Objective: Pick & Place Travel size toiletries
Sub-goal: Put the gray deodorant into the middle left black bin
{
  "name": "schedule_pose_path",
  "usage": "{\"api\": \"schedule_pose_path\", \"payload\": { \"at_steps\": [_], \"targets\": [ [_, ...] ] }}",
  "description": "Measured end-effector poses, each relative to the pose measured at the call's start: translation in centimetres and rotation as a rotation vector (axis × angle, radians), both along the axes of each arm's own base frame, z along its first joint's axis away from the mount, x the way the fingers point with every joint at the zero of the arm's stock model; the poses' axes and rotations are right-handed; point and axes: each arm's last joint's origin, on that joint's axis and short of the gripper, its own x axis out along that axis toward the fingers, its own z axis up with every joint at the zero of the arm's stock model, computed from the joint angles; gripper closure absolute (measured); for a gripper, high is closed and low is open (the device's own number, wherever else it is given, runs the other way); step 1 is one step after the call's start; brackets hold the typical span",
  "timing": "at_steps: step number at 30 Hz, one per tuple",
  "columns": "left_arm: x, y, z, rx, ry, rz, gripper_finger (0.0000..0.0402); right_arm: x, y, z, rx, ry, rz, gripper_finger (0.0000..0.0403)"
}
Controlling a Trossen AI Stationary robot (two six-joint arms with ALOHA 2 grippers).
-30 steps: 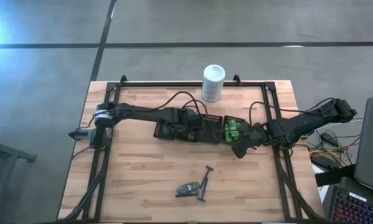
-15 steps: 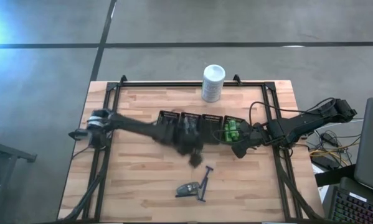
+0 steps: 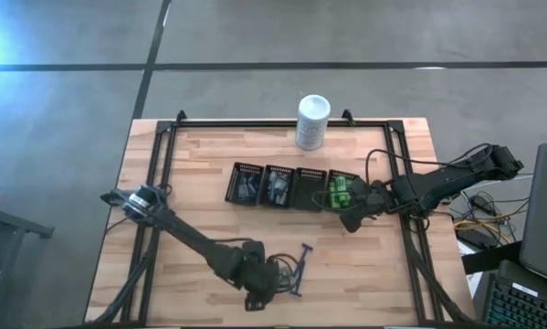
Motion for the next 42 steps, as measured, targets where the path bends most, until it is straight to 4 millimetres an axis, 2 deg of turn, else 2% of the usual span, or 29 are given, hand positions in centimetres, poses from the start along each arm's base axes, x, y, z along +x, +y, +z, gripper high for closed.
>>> {"api": "schedule_pose_path", "payload": {
  "at_steps": [7,13,20,24,35,42],
  "targets": [
    [0.4,0.0,-0.4,-0.091,-0.010,0.276,0.0068,0.0,0.0,0.0,-0.002,-0.003,0.001,0.0041],
    [1.0,-0.2,-0.7,-0.112,-0.102,0.279,0.0068,0.0,0.0,0.0,-0.002,-0.004,0.001,0.0054],
    [0.6,0.1,-3.2,-0.087,-0.065,0.279,0.0068,0.0,0.0,0.0,-0.002,-0.003,0.000,0.0070],
    [0.4,0.6,-3.8,-0.083,-0.069,0.357,0.0068,0.0,0.0,0.0,0.000,-0.003,-0.003,0.0074],
    [0.5,1.7,-5.0,-0.028,-0.093,0.399,0.0071,0.0,0.0,0.0,-0.004,-0.001,0.006,0.0043],
    [1.7,3.2,-5.7,-0.065,-0.174,0.402,0.0107,0.0,0.0,-0.1,-0.016,0.000,0.012,0.0039]
  ]
}}
